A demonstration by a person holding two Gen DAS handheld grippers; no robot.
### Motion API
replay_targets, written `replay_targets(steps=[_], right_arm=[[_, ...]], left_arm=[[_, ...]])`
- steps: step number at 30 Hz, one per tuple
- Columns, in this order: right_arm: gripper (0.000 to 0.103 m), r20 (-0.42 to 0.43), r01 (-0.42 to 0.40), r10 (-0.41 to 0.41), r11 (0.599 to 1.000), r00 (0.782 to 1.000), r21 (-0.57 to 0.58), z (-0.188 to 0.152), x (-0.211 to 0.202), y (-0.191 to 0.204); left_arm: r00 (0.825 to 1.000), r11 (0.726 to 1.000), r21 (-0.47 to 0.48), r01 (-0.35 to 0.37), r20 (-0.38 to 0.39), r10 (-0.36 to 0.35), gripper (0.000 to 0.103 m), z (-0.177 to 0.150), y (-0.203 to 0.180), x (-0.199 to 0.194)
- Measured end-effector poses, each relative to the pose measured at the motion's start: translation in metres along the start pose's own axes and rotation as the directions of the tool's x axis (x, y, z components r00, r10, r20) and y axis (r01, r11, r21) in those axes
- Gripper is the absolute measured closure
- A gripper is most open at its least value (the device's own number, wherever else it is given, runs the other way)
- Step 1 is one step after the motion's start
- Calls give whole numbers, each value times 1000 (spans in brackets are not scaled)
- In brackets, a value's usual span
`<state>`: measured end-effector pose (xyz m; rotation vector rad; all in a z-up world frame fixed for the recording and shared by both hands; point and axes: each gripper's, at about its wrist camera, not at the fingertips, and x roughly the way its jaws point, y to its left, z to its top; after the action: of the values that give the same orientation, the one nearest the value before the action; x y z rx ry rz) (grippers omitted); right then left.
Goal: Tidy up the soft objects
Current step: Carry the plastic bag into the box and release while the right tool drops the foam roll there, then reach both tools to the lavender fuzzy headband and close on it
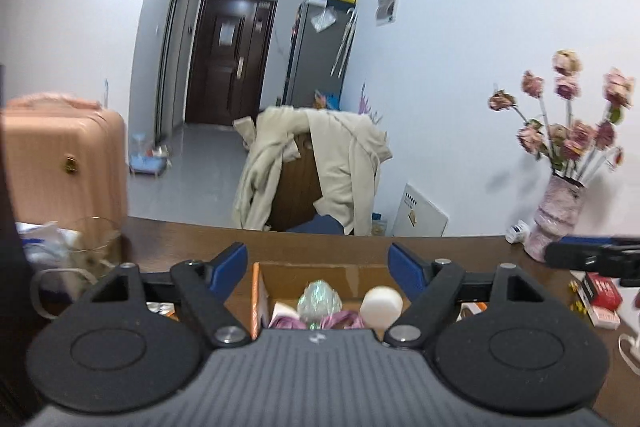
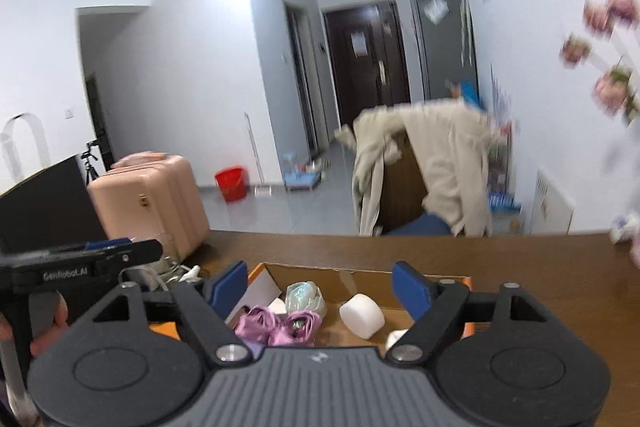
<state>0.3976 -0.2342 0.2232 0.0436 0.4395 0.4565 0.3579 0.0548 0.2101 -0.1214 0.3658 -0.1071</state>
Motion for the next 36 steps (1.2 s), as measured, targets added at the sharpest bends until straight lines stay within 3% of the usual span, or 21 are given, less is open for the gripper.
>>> replay_targets(steps=[3,7,13,17,20,23,27,30,32,34,36], right_arm=[[20,59,51,-45,995,997,-87,-26,-56,16],[16,148,112,-90,982,985,-151,-73,-120,35],[15,201,218,-200,974,959,-70,-147,-180,44],[13,161,214,-212,977,964,9,-193,-191,41],[13,95,219,-221,975,971,34,-209,-182,33],[13,83,283,-284,959,955,29,-212,-176,29],[13,65,269,-271,962,960,43,-219,-170,27],[17,30,264,-266,963,964,45,-223,-158,26],[30,8,248,-249,967,969,51,-225,-148,27],[38,-10,228,-227,973,974,46,-225,-139,30],[41,-24,223,-222,974,975,37,-226,-133,33]], left_arm=[[1000,999,32,-5,29,4,22,-21,-7,-48],[995,991,133,10,99,-23,11,-54,-20,-108],[990,978,208,-7,138,-22,6,-121,-36,-170],[990,980,198,30,130,-56,2,-159,-42,-192],[993,981,182,67,83,-83,2,-171,-46,-183],[996,978,206,38,71,-53,2,-172,-51,-172],[996,983,173,63,56,-73,2,-169,-53,-155],[994,976,202,85,54,-98,2,-167,-61,-129],[992,975,194,113,25,-120,9,-162,-66,-103],[985,972,159,172,-39,-168,25,-157,-70,-69],[973,971,125,204,-135,-187,31,-156,-73,-26]])
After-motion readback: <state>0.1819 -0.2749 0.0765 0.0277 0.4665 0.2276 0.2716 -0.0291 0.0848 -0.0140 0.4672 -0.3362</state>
